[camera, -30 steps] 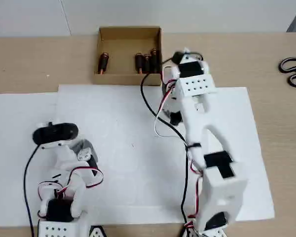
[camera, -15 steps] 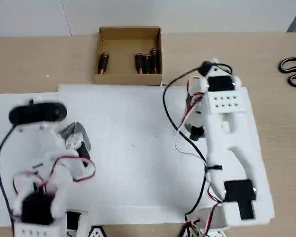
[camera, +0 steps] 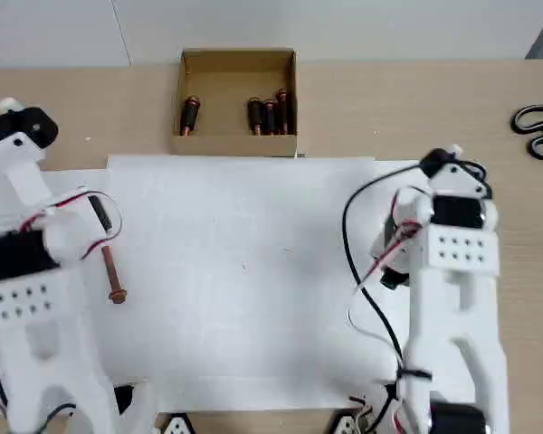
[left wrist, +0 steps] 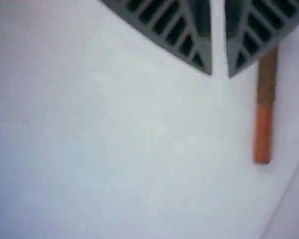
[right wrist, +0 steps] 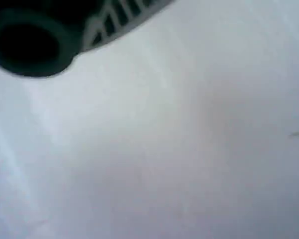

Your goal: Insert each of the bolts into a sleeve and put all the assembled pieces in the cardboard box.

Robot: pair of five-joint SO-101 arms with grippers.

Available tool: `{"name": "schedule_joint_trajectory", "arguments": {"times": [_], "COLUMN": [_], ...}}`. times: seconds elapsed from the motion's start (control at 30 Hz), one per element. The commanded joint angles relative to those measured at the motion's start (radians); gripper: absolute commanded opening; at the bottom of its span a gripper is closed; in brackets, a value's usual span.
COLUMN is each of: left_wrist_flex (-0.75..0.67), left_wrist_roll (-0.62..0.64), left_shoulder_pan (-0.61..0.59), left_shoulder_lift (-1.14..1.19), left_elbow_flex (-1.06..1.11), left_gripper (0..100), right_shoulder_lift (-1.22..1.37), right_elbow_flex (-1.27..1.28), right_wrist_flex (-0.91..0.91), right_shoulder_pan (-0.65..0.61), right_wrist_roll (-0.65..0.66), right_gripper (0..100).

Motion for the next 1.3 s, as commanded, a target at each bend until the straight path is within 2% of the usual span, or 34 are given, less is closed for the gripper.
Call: {"name": "schedule_joint_trajectory", "arguments": {"times": [0.0, 0.2, 0.67, 0.8, 0.97, 1.03, 1.2, 1.27], "left_wrist_flex": [0.057, 0.13, 0.137, 0.137, 0.133, 0.129, 0.135, 0.133], "left_wrist_roll": [-0.046, -0.084, -0.12, -0.184, -0.198, -0.198, -0.193, -0.192], "left_shoulder_pan": [-0.012, -0.014, -0.038, -0.04, -0.04, -0.04, -0.04, -0.04], "left_shoulder_lift": [0.084, 0.216, 0.431, 0.502, 0.528, 0.529, 0.526, 0.526], "left_elbow_flex": [-0.059, -0.088, -0.087, -0.087, -0.087, -0.087, -0.087, -0.087], "left_gripper": [1, 1, 1, 1, 1, 3, 15, 16], "right_shoulder_lift": [-0.13, -0.291, -0.555, -0.593, -0.628, -0.634, -0.634, -0.634], "right_elbow_flex": [0.068, 0.207, 0.419, 0.448, 0.454, 0.454, 0.454, 0.454], "right_wrist_flex": [-0.067, -0.131, -0.133, -0.133, -0.131, -0.131, -0.131, -0.131], "right_shoulder_pan": [0.041, 0.056, 0.058, 0.058, 0.058, 0.058, 0.058, 0.058], "right_wrist_roll": [0.008, 0.008, 0.008, 0.008, 0.008, 0.008, 0.008, 0.008], "right_gripper": [0.2, 0.2, 0.2, 0.2, 0.2, 0.2, 0.2, 0.2]}}
